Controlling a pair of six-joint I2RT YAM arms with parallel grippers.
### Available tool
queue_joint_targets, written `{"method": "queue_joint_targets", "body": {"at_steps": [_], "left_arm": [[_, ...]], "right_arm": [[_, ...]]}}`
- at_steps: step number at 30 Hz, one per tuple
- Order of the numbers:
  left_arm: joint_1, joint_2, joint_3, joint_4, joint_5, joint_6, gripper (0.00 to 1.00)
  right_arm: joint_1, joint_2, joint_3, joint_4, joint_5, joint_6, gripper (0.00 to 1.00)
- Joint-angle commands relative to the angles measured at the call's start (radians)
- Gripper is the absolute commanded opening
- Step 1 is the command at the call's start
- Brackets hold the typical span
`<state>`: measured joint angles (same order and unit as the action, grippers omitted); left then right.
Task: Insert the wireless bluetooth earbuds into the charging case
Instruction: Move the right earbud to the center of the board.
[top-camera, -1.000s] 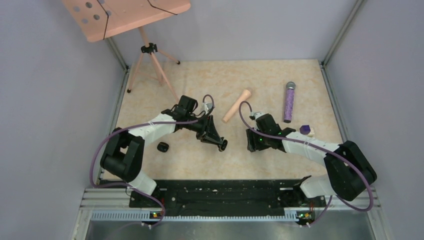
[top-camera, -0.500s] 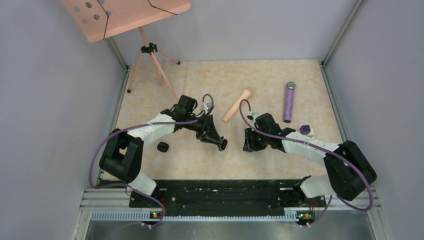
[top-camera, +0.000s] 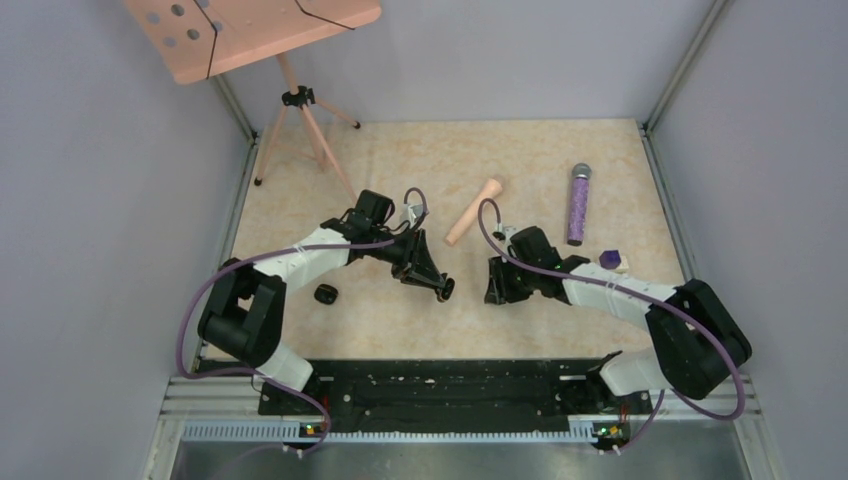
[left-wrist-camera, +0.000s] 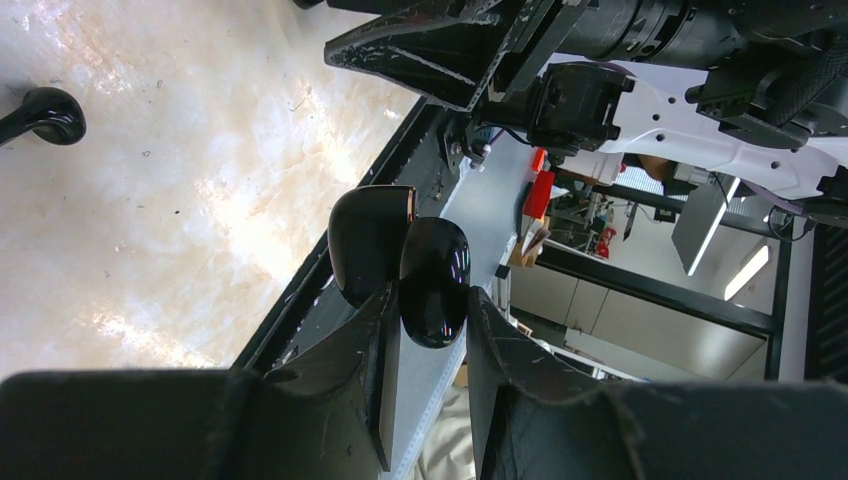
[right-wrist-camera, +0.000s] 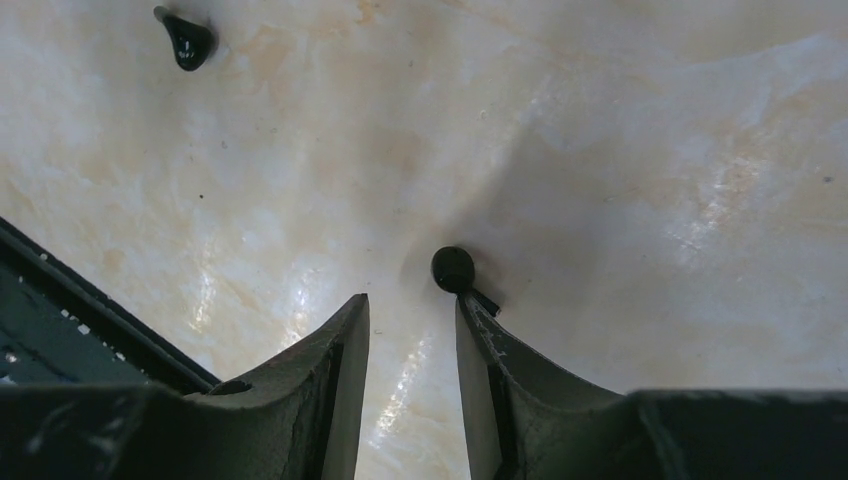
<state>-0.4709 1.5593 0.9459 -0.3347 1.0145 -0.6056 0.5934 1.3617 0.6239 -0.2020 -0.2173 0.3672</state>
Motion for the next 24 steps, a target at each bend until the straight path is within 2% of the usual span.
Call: {"method": "queue_joint_targets", "body": {"at_steps": [1, 4, 6, 10, 12, 15, 18, 24], "left_arm": [[0.002, -0.042, 0.008, 0.018, 0.009, -0.009, 0.00], [0.002, -0.047, 0.011, 0.018, 0.010, -0.010, 0.00], [0.002, -0.048, 0.013, 0.016, 0.012, -0.010, 0.00], [0.002, -0.057, 0.009, 0.011, 0.008, -0.004, 0.00], [0.002, -0.060, 0.007, 0.011, 0.007, -0.003, 0.00], [0.003, -0.061, 0.005, 0.014, 0.006, -0.004, 0.00], [0.003, -0.060, 0.003, 0.016, 0.006, -0.004, 0.00], [0.002, -0.080, -0.005, 0.008, 0.003, -0.001, 0.00]], "right_arm": [[0.010, 0.013, 0.048, 0.051, -0.118, -0.020, 0.37], [0.010, 0.025, 0.058, 0.042, -0.208, -0.039, 0.37], [0.011, 0.022, 0.070, 0.017, -0.211, -0.055, 0.35], [0.011, -0.064, 0.043, 0.025, -0.068, -0.057, 0.27], [0.012, -0.110, 0.026, 0.035, 0.016, -0.055, 0.27], [0.011, -0.105, 0.022, 0.042, 0.096, -0.053, 0.34], [0.011, -0.046, 0.039, 0.048, 0.084, -0.049, 0.42], [0.030, 0.034, 0.060, 0.046, 0.039, -0.052, 0.43]]}}
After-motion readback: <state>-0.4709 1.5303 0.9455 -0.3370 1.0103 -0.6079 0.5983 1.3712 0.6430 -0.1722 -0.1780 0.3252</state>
